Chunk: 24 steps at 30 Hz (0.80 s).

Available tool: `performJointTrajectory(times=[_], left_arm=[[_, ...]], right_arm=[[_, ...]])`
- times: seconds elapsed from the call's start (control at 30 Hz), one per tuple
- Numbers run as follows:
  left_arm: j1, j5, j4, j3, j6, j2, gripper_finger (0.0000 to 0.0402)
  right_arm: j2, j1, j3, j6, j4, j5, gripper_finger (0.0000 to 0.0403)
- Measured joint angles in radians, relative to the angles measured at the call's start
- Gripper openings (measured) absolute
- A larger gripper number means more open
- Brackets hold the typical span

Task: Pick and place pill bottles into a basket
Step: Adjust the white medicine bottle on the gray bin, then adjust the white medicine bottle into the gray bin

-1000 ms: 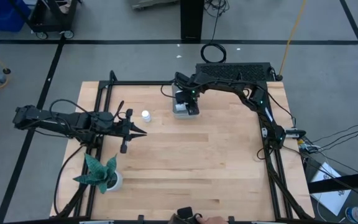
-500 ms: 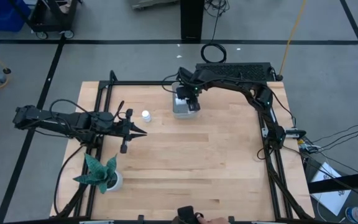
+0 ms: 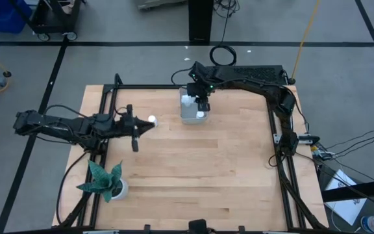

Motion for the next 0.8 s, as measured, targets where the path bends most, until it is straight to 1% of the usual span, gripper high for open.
performJointTrajectory(times=[0.07,0.2,0.3,0.37,0.43,0.53,0.6,0.7,0.8], left_arm=[[0.000,-0.021,0.024,0.000,-0.024,-0.001,0.0035],[0.000,-0.059,0.026,0.000,-0.077,0.000,0.0036],[0.000,-0.079,0.018,0.000,-0.100,0.001,0.0042],[0.001,-0.087,0.017,0.000,-0.115,0.000,0.0059],[0.001,-0.097,0.011,0.000,-0.141,0.000,0.0084],[0.000,-0.073,0.003,0.000,-0.162,0.000,0.0125],[0.000,-0.060,-0.011,0.000,-0.165,0.000,0.0151],[0.000,-0.075,-0.028,0.000,-0.152,0.001,0.0183],[0.000,-0.097,-0.027,0.000,-0.129,0.000,0.0206]], right_arm=[[-0.027,0.000,0.000,0.024,0.002,-0.071,0.0132],[-0.068,0.013,0.000,0.062,0.026,-0.161,0.0115],[-0.100,0.038,-0.027,0.075,0.071,-0.217,0.0088],[-0.126,0.062,-0.055,0.075,0.118,-0.243,0.0068],[-0.149,0.087,-0.093,0.089,0.163,-0.208,0.0050],[-0.179,0.115,-0.148,0.092,0.158,-0.108,0.0027],[-0.211,0.126,-0.189,0.093,0.157,-0.104,0.0018],[-0.263,0.142,-0.245,0.094,0.193,-0.082,0.0018],[-0.285,0.131,-0.286,0.124,0.265,-0.052,0.0033]])
